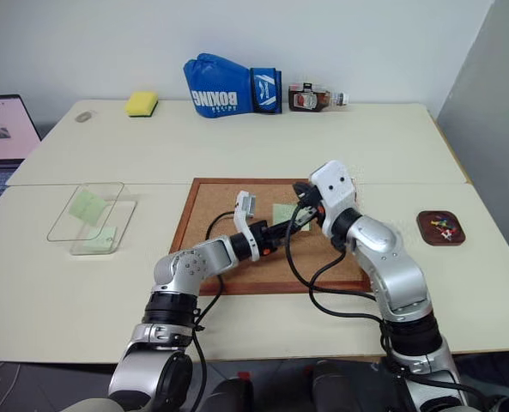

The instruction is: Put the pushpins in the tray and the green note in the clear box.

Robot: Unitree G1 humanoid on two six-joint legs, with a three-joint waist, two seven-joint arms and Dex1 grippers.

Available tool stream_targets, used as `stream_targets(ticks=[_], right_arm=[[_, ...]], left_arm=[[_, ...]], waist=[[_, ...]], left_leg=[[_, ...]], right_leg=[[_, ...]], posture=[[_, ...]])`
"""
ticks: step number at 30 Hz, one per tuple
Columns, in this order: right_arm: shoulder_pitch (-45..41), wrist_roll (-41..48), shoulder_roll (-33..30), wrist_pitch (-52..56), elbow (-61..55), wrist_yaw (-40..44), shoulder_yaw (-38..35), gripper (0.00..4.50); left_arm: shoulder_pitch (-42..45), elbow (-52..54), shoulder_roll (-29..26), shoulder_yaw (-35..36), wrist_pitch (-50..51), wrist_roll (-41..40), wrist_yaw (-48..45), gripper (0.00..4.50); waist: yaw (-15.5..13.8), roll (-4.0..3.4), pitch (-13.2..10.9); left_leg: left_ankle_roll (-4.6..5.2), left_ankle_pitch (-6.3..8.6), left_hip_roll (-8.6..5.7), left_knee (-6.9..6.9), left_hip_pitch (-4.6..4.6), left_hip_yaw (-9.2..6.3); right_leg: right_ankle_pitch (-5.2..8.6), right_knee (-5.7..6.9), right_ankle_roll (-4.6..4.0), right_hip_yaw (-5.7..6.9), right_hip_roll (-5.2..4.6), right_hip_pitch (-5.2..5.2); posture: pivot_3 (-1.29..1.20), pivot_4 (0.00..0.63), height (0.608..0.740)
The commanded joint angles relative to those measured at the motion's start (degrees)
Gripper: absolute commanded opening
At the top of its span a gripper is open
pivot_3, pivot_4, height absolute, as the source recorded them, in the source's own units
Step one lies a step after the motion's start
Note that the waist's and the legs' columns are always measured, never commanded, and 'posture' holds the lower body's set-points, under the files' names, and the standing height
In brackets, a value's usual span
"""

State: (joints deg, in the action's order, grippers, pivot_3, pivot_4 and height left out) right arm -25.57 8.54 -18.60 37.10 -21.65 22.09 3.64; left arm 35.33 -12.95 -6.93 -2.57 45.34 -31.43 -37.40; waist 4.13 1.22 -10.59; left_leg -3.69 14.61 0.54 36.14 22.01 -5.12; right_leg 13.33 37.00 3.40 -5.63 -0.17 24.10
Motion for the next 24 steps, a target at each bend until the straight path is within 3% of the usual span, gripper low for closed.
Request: stream_targets(ticks=[1, 11, 24], right_arm=[[4.4, -1.5, -5.3, 1.3, -2.4, -2.1, -9.2, 0.0], [7.3, 1.7, -16.0, 1.5, 12.7, -1.1, -26.7, 0.0], [-0.2, 5.8, -21.9, -1.1, 36.8, 5.0, -27.6, 0.0]], left_arm=[[0.8, 8.1, -3.0, -10.9, -10.3, 8.7, -5.8, 0.07], [3.7, 9.2, -1.5, -19.6, -24.0, 18.1, -9.2, 0.07], [2.9, 6.6, 0.6, -22.5, -30.0, 23.5, -10.5, 0.07]], waist=[[-0.8, 0.0, 0.0], [-1.3, 0.01, 0.0], [-0.9, 0.0, 0.0]], left_leg=[[-0.03, -0.02, -0.05, 0.0, 0.0, 0.04], [0.0, -0.02, -0.08, 0.06, -0.06, 0.17], [0.02, -0.02, -0.08, 0.15, -0.1, 0.3]], right_leg=[[-0.01, -0.01, -0.02, -0.02, -0.06, 0.02], [-0.01, -0.01, 0.06, -0.11, -0.07, -0.04], [-0.06, 0.02, 0.13, -0.28, -0.04, -0.08]], posture=[[0.0, 0.15, 0.74], [0.0, 0.15, 0.74], [0.0, 0.15, 0.74]])
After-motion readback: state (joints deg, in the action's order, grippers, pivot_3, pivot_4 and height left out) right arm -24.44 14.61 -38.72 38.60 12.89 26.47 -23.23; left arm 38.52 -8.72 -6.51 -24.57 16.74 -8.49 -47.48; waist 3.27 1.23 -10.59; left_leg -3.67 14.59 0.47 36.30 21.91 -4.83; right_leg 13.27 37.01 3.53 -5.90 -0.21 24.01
